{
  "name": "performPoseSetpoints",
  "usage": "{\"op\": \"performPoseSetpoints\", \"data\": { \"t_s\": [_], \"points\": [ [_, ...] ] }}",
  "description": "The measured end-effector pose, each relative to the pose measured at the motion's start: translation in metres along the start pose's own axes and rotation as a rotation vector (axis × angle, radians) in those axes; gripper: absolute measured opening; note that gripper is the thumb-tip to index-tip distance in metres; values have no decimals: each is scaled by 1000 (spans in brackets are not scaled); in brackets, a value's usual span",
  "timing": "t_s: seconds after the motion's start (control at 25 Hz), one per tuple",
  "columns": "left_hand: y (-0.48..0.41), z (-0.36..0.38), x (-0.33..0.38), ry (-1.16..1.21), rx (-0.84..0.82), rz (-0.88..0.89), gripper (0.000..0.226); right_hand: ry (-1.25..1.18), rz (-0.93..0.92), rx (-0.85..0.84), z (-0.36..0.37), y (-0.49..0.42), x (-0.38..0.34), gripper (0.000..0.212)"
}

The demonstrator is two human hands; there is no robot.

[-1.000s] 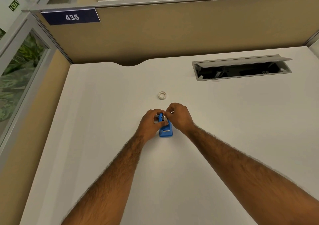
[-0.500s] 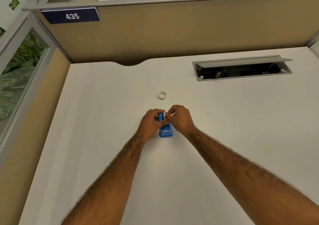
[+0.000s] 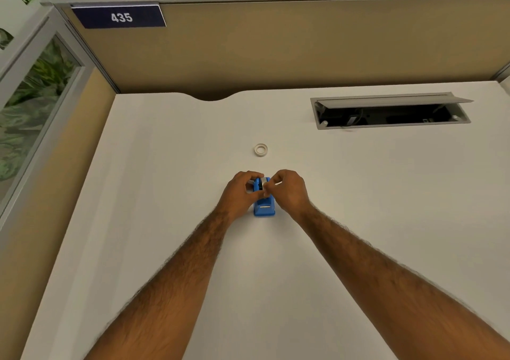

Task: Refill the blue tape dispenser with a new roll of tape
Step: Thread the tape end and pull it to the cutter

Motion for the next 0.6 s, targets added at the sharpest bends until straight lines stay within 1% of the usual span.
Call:
{"op": "performPoseSetpoints", "data": {
  "t_s": [0.12,0.44,0.52,0.6],
  "points": [
    [0,0,0,-10,14,4,45,-3,15,1,0,-1,0,14],
    [0,0,1,-26,6,15,48,1,-28,-5,-3,-9,-13,15],
    [1,1,1,-33,0,17,50,61,-77,16,-5,-6,-15,11],
    [2,2,2,-41,0,15,51,130,-177,16,-7,-4,-22,8]
  ]
}}
Point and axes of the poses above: each hand's wrist, its own y-axis away from the middle knuckle, its own z-axis out of the palm, x = y × z, the point moved 9 cm from there along -y, towards the middle knuckle, and after that the axes turned 8 degrees about -z, right-handed, at the moved point
